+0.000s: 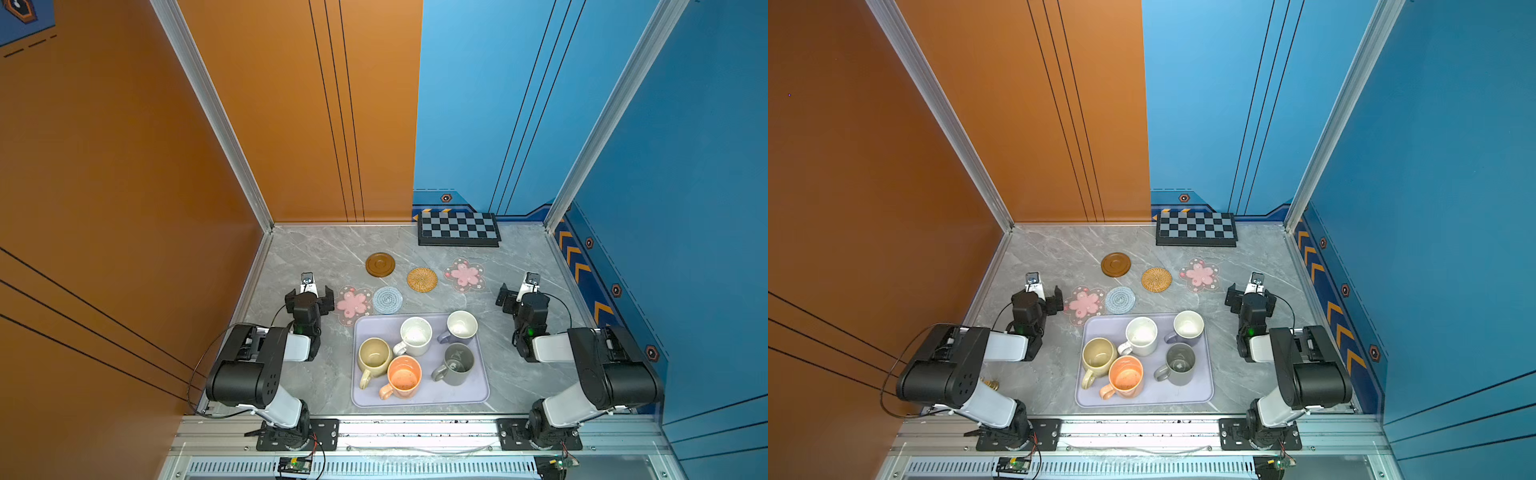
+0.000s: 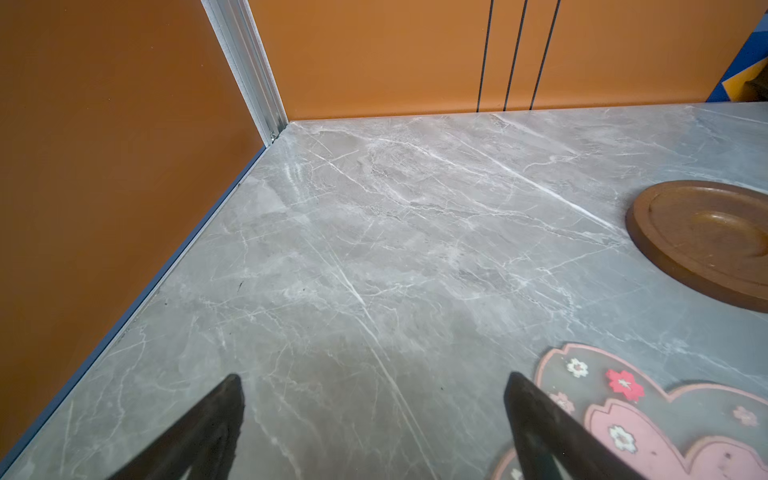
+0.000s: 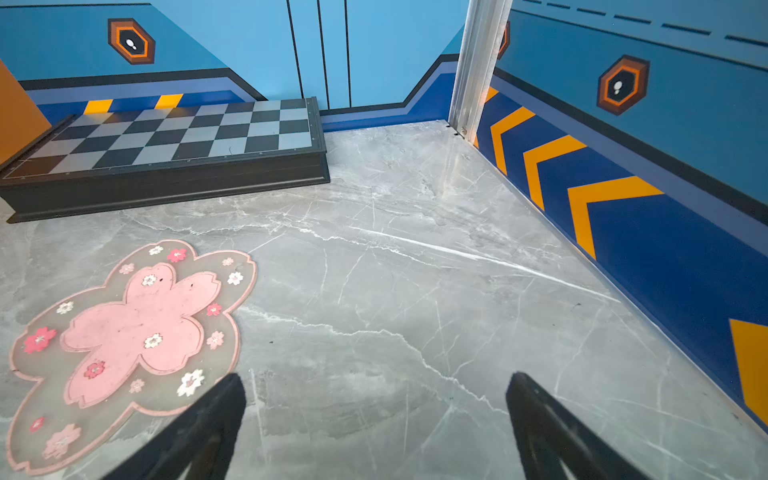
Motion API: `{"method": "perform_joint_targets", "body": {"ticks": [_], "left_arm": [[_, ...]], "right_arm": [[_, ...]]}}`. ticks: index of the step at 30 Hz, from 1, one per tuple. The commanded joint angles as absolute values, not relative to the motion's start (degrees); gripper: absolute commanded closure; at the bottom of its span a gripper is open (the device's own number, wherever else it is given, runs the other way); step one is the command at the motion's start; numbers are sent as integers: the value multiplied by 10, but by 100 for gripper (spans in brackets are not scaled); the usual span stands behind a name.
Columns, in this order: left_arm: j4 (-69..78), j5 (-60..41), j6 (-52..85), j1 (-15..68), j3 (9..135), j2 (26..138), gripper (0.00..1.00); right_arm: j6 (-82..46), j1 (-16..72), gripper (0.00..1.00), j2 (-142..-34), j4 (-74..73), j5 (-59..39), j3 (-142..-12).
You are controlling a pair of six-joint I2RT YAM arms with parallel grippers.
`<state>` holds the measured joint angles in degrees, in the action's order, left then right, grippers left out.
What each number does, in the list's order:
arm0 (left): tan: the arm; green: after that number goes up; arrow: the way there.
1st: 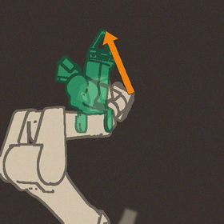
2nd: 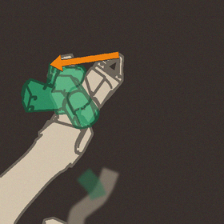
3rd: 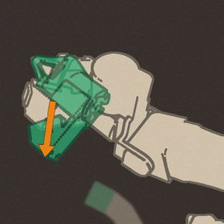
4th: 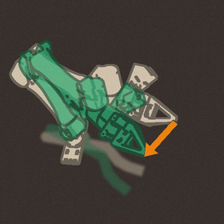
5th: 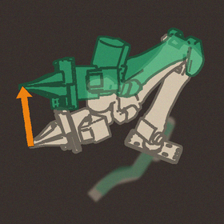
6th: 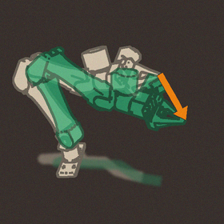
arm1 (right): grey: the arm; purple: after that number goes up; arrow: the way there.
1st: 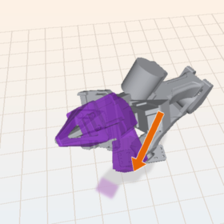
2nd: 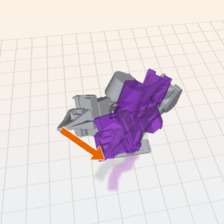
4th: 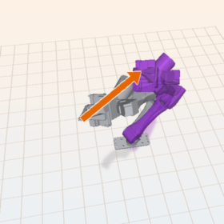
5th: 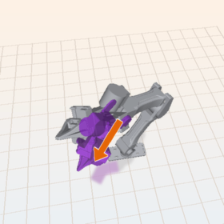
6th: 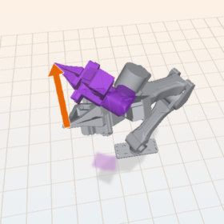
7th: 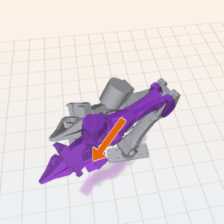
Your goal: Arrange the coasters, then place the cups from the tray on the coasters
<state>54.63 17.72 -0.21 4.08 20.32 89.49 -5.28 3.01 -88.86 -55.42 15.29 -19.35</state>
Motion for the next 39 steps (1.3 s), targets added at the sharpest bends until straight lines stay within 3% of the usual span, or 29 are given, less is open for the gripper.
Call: {"method": "perform_joint_targets", "body": {"ticks": [1,39], "left_arm": [[554,164,-8,44,208,897,2],[548,147,-1,31,212,899,2]], "right_arm": [[-46,33,0,-886,-541,162,-203],[-45,32,0,-886,-541,159,-203]]}}
